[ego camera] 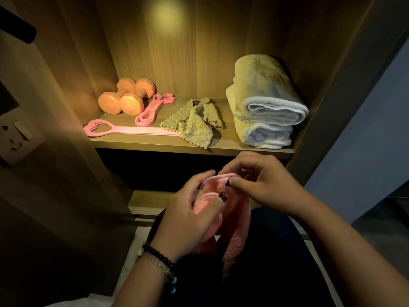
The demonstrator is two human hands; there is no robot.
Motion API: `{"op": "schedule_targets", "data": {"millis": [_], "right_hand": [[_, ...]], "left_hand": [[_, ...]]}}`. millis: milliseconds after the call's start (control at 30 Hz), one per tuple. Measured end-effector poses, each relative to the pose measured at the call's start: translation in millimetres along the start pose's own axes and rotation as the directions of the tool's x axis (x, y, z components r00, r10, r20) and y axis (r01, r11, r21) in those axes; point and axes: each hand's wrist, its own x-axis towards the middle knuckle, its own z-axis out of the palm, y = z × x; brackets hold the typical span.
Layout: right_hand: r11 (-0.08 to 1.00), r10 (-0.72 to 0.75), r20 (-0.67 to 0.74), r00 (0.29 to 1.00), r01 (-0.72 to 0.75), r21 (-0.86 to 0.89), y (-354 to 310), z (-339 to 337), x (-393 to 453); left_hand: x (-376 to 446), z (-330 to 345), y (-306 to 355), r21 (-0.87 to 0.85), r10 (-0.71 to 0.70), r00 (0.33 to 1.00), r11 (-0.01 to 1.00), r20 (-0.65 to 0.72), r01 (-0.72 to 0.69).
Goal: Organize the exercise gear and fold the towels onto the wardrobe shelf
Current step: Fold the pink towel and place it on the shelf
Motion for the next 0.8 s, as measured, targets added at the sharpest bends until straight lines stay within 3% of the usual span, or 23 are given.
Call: {"op": "schedule_targets", "data": {"millis": [33, 100, 233, 400, 600, 667, 733, 800], "right_hand": [[1.000, -0.006, 0.001, 1.000, 0.006, 0.018, -2, 1, -1], [0.996, -0.010, 0.007, 1.000, 0.009, 0.090, -5, 2, -3], [0.955, 0.040, 0.102, 0.994, -0.068, 0.289, -4, 6, -5], [0.982, 0.073, 0.102, 0.992, -0.089, 0.168, 7, 4, 4], [0.990, 0.130, -0.074, 0.989, -0.134, -0.048, 34, -31, 6], [0.988, 0.124, -0.156, 0.980, -0.136, -0.067, 38, -41, 5], [0.989, 0.088, -0.160, 0.983, -0.106, -0.106, 35, -43, 4], [0.987, 0.038, -0.099, 0.994, -0.053, -0.150, 29, -39, 5]], "left_hand": [[1, 1, -1, 0.088, 0.037, 0.999, 0.995, 0.012, -0.038], [3, 0, -4, 0.101, 0.062, 0.996, 0.993, -0.060, -0.055], [5, -9, -6, -0.111, -0.058, 0.960, 0.993, -0.273, 0.029], [14, -9, -3, -0.261, -0.214, 0.877, 0.960, -0.431, 0.106], [28, -27, 0, -0.484, -0.426, 0.742, 0.861, -0.517, 0.158], [30, -32, -6, -0.439, -0.438, 0.695, 0.878, -0.570, 0.193], [27, -31, -3, -0.250, -0.344, 0.731, 0.938, -0.589, 0.240], [19, -24, 4, -0.091, -0.222, 0.858, 0.975, -0.464, 0.204]]}}
